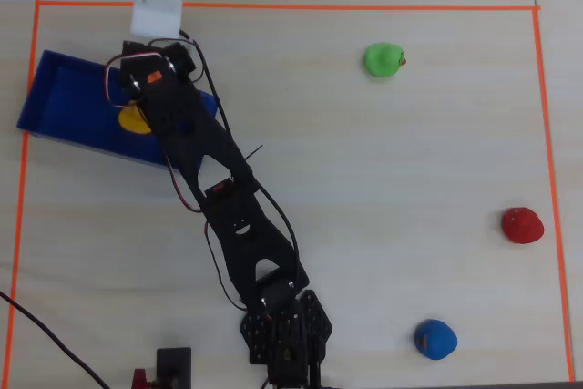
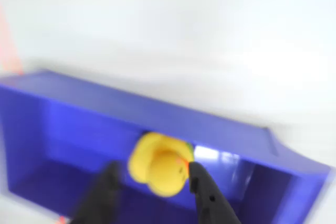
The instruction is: Grasp yellow duck and put it into box.
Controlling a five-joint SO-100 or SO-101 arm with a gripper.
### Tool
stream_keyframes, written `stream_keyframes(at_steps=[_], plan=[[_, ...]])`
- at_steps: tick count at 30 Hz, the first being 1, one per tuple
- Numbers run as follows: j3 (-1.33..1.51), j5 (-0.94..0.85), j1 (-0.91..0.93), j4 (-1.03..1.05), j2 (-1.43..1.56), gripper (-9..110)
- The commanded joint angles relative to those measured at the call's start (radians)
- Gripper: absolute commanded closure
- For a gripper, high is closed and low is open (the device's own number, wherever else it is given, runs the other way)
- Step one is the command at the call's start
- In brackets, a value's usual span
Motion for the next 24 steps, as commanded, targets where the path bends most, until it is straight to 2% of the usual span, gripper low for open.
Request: stream_keyframes(at_steps=[1,6,12,18,24], plan=[[0.097,-0.015,0.057,-0.041,0.333,101],[0.492,-0.018,0.107,-0.023,0.692,101],[1.292,-0.063,0.184,-0.179,1.203,101],[2.146,-0.258,0.288,-0.319,1.799,101],[2.569,-0.411,0.391,-0.333,2.155,101]])
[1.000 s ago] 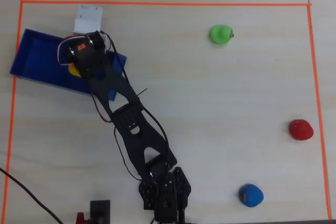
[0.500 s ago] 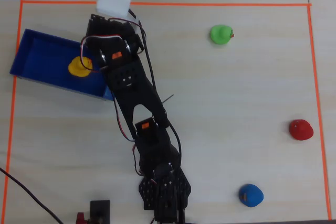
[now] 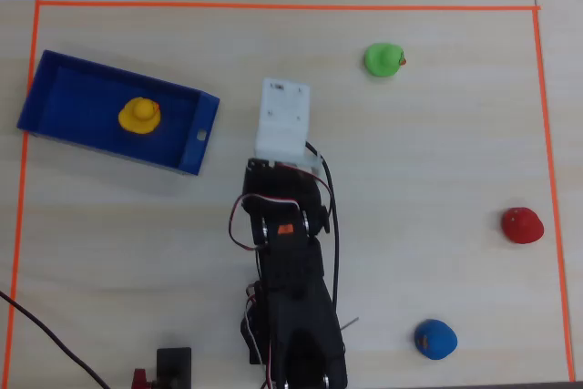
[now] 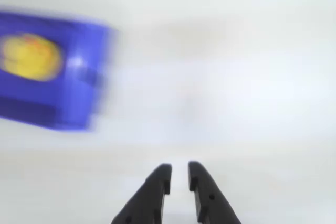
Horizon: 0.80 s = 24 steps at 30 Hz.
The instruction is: Grasp yellow duck and put it into box.
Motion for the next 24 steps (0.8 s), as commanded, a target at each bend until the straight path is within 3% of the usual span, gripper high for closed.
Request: stream_keyframes(at_steps=[1,9,15,24], plan=[[0.436,-0.071,0.028,-0.029,0.313,101],[0.729,-0.11,-0.006,0.074,0.712,101],[0.839,-0.155,0.028,-0.025,0.718,101],[0.841,-0.127,-0.012,0.025,0.718,101]])
